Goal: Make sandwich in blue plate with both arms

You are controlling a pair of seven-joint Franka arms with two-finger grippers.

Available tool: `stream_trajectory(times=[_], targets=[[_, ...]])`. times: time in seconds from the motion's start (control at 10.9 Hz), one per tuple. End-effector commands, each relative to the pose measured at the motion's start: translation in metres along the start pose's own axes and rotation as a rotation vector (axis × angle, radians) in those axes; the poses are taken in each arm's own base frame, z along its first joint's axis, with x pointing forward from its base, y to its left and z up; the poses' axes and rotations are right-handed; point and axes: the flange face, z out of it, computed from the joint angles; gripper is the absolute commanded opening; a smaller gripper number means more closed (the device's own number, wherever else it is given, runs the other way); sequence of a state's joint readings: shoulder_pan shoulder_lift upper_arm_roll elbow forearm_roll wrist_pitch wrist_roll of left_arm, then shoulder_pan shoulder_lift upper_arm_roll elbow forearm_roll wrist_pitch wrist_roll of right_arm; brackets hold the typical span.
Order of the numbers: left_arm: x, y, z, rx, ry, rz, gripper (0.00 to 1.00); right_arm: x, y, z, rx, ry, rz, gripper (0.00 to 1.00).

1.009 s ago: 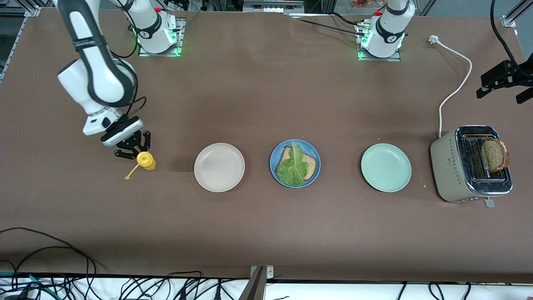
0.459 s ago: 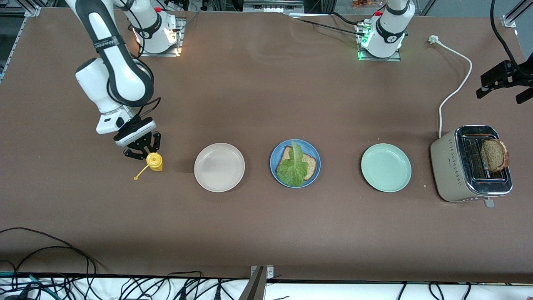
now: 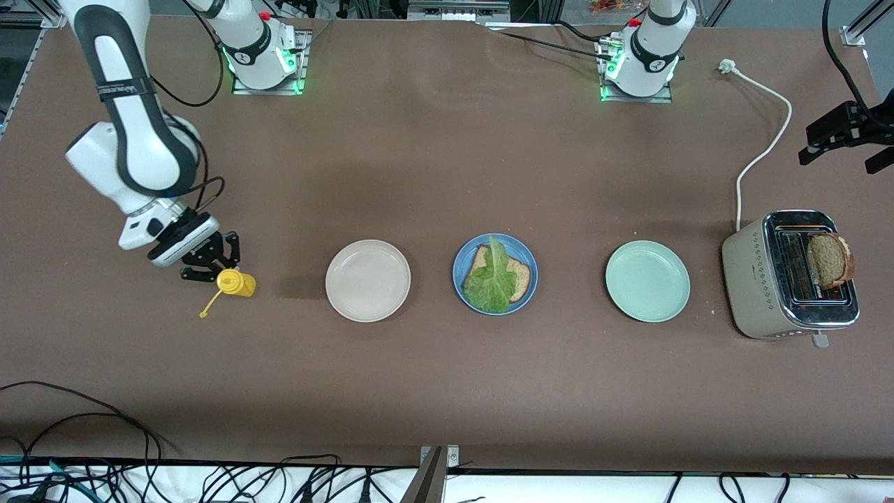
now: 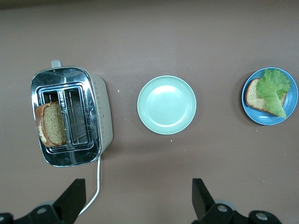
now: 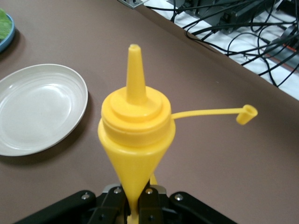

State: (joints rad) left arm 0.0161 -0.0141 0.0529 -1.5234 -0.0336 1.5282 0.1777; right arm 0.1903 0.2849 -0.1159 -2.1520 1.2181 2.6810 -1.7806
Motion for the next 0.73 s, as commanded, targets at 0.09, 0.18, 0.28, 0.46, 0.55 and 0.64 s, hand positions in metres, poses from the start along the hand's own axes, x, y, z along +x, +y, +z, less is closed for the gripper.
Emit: stream_trajectory(times=[0.09, 0.18, 0.28, 0.46, 0.55, 0.64], targets=[[0.0, 0.001, -0.006, -0.017, 0.001, -0.01, 1.0, 0.063, 0.061, -0.038, 0.131, -0.162, 0.053, 0.0], [0.0, 0.001, -0.005, -0.017, -0.001, -0.01, 1.0, 0.078, 0.062, -0.045, 0.135, -0.191, 0.074, 0.0], [0.0, 0.001, -0.005, -0.017, -0.001, -0.01, 1.0, 0.091, 0.061, -0.049, 0.118, -0.241, 0.1, 0.0], [0.0, 0.002, -0.005, -0.018, 0.0, -0.01, 1.0, 0.132, 0.04, -0.049, 0.088, -0.329, 0.121, 0.0], [0.0, 0.002, -0.006, -0.018, 0.001, -0.01, 1.0, 0.152, 0.025, -0.046, 0.062, -0.371, 0.135, 0.0], [0.0, 0.001, -0.005, -0.017, -0.001, -0.01, 1.0, 0.172, 0.003, -0.039, 0.034, -0.405, 0.139, 0.0]])
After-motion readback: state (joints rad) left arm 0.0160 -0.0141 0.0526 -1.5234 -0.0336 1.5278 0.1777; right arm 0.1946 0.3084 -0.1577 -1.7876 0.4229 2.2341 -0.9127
